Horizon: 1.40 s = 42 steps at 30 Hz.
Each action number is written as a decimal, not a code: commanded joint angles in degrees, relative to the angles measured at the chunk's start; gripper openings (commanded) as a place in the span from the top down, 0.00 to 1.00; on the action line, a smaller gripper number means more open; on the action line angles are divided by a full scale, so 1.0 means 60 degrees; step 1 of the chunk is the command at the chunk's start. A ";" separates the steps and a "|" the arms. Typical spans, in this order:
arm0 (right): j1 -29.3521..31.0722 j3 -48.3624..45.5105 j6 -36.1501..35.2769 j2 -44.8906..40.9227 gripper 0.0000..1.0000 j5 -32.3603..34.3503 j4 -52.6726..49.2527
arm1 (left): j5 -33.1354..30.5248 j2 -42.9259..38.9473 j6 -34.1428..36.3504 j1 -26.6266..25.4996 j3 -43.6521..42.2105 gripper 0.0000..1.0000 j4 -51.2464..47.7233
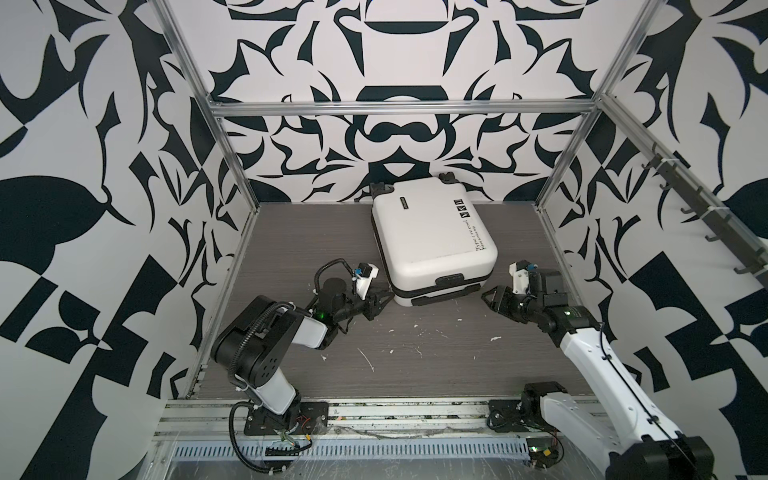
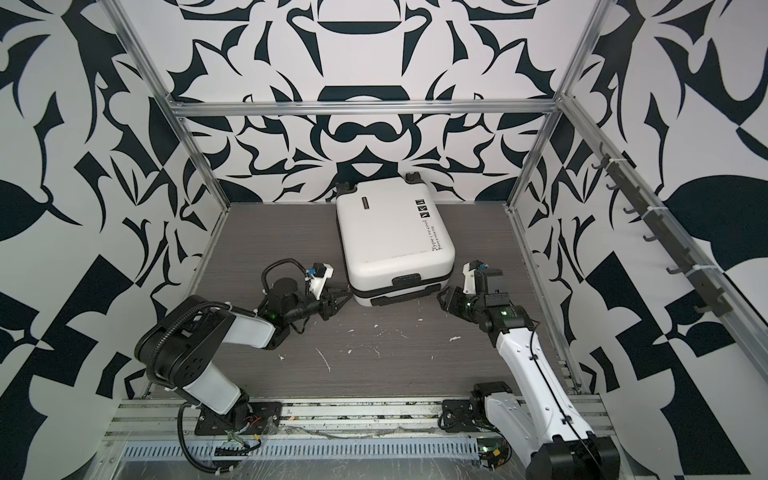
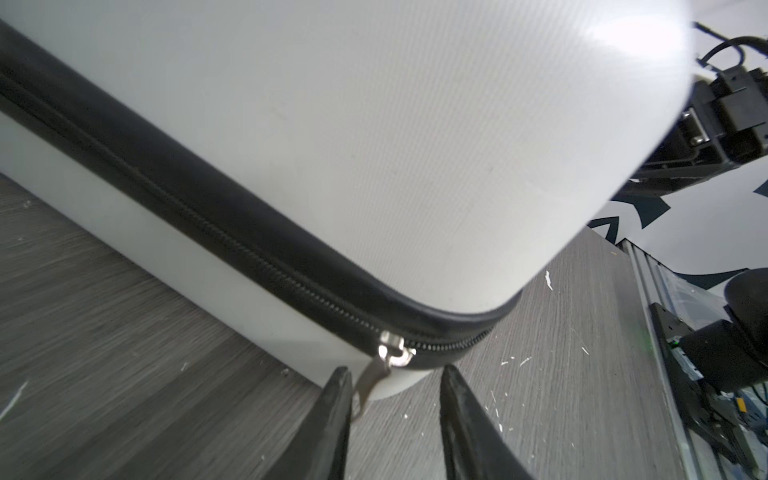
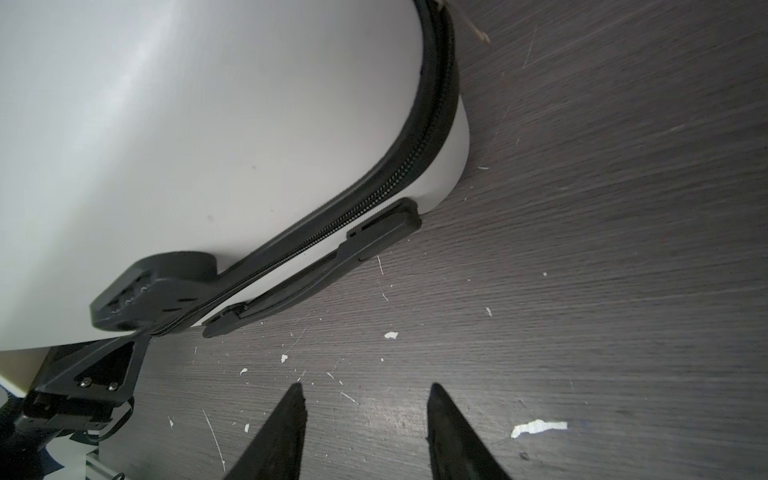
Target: Pack the luggage
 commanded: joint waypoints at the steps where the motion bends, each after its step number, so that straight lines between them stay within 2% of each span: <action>1: 0.0044 0.0097 0.0058 0.0012 0.51 0.0006 0.0228 | -0.0077 0.0227 0.0399 -0.0086 0.0219 0.66 -0.0130; 10: 0.0059 0.0083 0.0056 -0.0067 0.51 -0.0023 0.0142 | -0.0448 0.0495 0.0545 -0.0132 0.0386 0.72 -0.0234; 16: 0.0088 0.0112 0.0105 -0.0172 0.51 -0.0103 0.0078 | -0.0384 0.0560 0.0565 -0.0148 0.0541 0.82 -0.0282; 26: 0.1057 0.0215 0.0642 -0.0269 0.52 0.0336 0.0288 | -0.0877 0.0433 0.0779 -0.0143 0.0577 0.98 -0.0681; 31: 0.2237 0.0434 0.1048 0.0048 0.53 0.0995 0.0626 | -0.0976 0.0194 0.0984 -0.0147 0.0530 1.00 -0.0897; 35: 0.3570 0.0733 0.1478 0.0552 0.53 0.1806 0.1071 | -0.0904 -0.0174 0.1189 -0.0142 0.0477 1.00 -0.1403; 42: 0.5737 0.1463 0.1921 0.1989 0.55 0.3174 0.2194 | -0.1011 -0.0993 0.1654 -0.0253 0.0381 1.00 -0.2514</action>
